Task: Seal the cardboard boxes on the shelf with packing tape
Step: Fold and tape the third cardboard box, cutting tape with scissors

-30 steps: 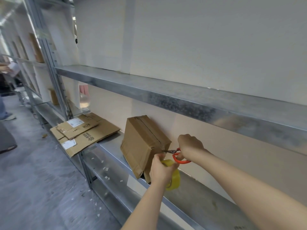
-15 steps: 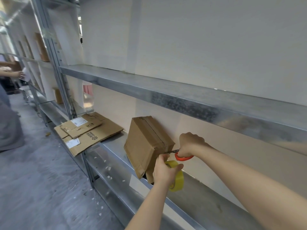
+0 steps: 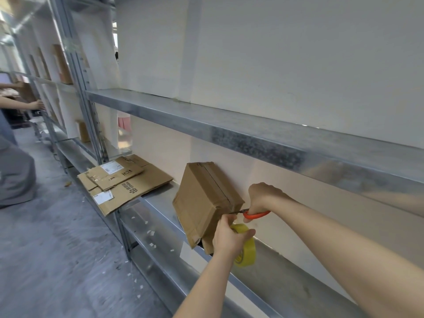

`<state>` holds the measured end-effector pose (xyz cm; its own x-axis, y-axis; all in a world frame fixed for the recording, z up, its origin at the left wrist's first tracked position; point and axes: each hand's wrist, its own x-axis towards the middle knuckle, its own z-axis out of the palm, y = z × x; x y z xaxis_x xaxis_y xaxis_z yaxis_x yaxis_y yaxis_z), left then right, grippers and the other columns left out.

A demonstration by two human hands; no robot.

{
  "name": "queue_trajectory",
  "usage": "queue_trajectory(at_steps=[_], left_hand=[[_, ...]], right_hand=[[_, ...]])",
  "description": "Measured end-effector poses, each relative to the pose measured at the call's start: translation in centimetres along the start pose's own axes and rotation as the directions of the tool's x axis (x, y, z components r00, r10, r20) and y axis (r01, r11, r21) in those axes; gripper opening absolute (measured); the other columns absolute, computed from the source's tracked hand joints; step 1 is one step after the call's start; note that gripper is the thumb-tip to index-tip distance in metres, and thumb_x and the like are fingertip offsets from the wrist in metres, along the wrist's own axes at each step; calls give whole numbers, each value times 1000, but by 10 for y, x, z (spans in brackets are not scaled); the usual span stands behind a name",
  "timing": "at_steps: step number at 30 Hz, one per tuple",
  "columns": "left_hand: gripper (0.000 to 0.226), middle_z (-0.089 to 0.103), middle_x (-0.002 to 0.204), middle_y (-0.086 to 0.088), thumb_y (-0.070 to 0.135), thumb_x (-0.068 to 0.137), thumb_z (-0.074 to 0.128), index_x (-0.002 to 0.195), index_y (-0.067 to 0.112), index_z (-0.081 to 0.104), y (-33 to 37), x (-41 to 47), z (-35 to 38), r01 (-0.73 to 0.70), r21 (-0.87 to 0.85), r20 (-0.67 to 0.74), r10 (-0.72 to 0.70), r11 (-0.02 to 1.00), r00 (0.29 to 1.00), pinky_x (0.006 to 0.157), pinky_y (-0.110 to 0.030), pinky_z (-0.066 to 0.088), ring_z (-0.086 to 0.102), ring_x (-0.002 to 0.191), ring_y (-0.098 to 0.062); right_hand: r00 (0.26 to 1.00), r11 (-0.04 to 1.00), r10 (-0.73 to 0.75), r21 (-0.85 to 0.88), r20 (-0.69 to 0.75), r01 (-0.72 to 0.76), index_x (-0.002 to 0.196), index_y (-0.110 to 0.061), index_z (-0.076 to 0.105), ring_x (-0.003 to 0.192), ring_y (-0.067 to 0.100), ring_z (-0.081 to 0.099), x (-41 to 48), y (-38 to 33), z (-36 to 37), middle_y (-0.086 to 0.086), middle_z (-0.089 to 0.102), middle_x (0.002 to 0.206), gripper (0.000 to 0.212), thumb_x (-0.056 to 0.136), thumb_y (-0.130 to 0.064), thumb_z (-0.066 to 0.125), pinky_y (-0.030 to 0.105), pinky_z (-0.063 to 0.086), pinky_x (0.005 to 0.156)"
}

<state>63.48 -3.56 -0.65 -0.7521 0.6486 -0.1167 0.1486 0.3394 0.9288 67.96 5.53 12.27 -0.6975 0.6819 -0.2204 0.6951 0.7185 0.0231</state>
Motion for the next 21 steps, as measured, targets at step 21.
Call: queue_trajectory(at_steps=[21], left_hand=[[47, 61, 107, 8, 42, 62, 86, 90, 30, 51, -12, 4, -39, -7, -64, 22, 9, 998, 1000, 88, -46, 54, 62, 99, -20]], right_hand=[[999, 998, 21, 66, 48, -24, 85, -11, 47, 81, 20, 53, 13, 39, 61, 1, 47, 80, 37, 75, -24, 80, 19, 36, 50]])
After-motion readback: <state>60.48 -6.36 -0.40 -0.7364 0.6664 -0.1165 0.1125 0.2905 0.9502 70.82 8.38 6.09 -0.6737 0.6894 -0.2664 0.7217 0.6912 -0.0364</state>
